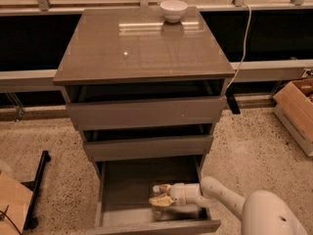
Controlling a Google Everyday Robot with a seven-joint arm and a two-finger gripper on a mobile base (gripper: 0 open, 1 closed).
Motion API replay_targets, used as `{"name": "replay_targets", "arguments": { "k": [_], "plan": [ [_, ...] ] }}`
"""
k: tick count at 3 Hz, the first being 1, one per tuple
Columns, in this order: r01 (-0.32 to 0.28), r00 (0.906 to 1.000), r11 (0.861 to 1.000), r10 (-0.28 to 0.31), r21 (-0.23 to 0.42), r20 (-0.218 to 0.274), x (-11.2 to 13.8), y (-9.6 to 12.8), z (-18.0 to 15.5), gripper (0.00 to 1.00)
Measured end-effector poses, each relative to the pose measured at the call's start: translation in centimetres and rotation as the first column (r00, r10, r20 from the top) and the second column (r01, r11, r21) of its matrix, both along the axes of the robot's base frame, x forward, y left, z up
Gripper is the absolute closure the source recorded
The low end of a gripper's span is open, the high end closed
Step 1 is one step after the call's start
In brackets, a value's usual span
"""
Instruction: Pick water bottle from bottom drawer and place on counter
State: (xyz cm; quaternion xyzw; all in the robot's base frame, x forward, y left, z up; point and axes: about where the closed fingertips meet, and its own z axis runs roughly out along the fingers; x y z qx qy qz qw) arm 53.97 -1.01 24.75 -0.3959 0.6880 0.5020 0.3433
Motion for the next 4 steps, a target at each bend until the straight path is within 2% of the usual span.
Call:
{"name": "replay_targets", "arguments": {
  "k": [1,2,3,4],
  "plan": [
    [0.018,0.9997,1.000,-0.018,-0.023,-0.015,-1.0,-1.9,4.2,0.96],
    [0.012,0.9980,0.997,-0.017,-0.075,-0.061,-3.4,-4.5,10.2,1.00],
    [-0.015,0.9894,0.992,-0.003,-0.126,-0.145,-7.0,-5.0,16.7,1.00],
    [-0.095,0.9734,0.972,0.046,-0.213,-0.225,-10.7,-2.5,21.9,1.00]
  ]
}}
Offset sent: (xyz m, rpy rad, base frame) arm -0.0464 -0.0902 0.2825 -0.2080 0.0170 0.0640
